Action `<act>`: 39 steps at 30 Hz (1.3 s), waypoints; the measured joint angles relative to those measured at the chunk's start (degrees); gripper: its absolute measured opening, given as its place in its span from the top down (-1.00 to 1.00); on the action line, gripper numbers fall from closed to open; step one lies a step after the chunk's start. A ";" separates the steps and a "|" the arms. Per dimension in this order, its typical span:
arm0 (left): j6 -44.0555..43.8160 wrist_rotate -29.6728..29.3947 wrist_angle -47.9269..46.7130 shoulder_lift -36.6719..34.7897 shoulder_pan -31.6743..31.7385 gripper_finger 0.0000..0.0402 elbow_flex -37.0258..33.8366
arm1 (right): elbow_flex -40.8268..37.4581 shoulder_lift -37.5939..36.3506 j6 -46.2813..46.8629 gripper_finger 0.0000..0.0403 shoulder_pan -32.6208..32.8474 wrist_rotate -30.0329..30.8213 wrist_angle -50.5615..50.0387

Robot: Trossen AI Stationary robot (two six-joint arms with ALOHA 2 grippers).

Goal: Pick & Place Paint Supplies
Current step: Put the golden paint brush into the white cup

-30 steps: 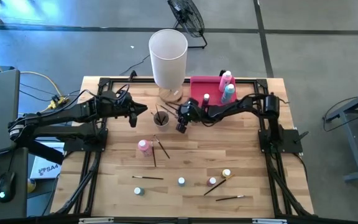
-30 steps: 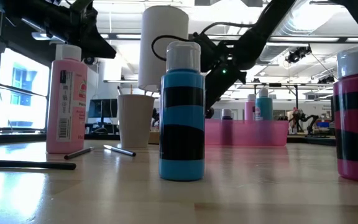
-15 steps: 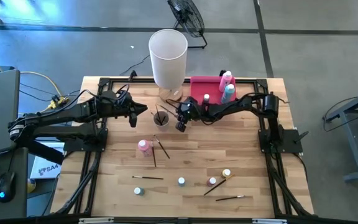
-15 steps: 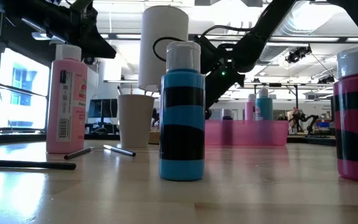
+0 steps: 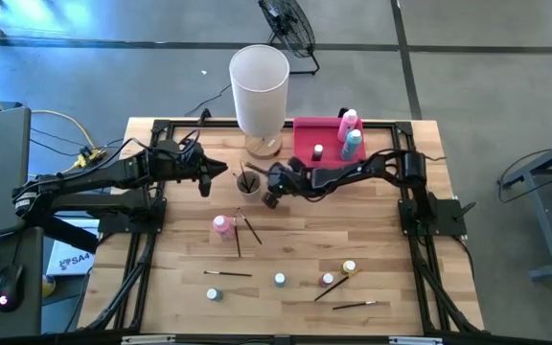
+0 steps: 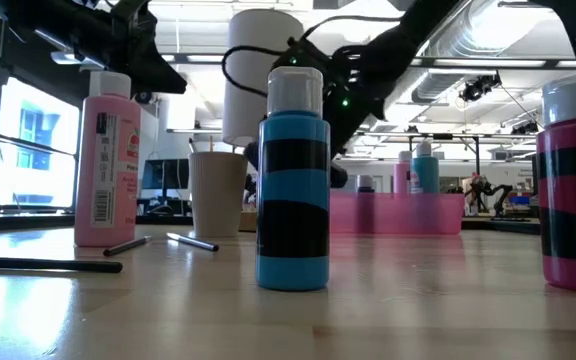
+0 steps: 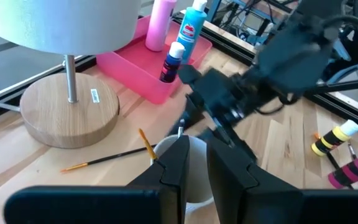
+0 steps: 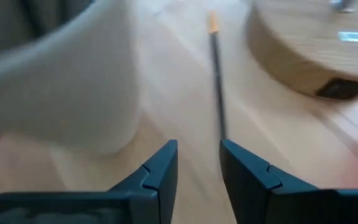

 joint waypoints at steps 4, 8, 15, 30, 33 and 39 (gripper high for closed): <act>0.00 0.17 -0.22 0.00 -0.01 0.73 0.00 | 0.02 1.63 4.74 0.41 -2.06 -2.13 0.79; 0.00 0.19 -0.87 -0.02 -0.01 0.73 0.00 | 0.09 2.57 5.02 0.43 -2.90 -3.86 3.31; 0.00 0.18 -2.96 -0.02 0.01 0.73 0.00 | 0.09 2.71 4.10 0.48 -2.72 -4.89 2.62; 0.00 0.02 -2.91 -0.02 0.00 0.73 0.00 | 0.13 2.69 1.78 0.80 -2.55 -6.05 -1.59; 0.00 0.01 -2.91 -0.02 -0.01 0.73 0.00 | 0.09 2.69 1.68 0.84 -2.55 -6.21 -1.59; 0.00 0.01 -2.89 -0.01 0.00 0.73 -0.01 | 0.13 2.69 1.49 0.97 -2.41 -6.27 -3.67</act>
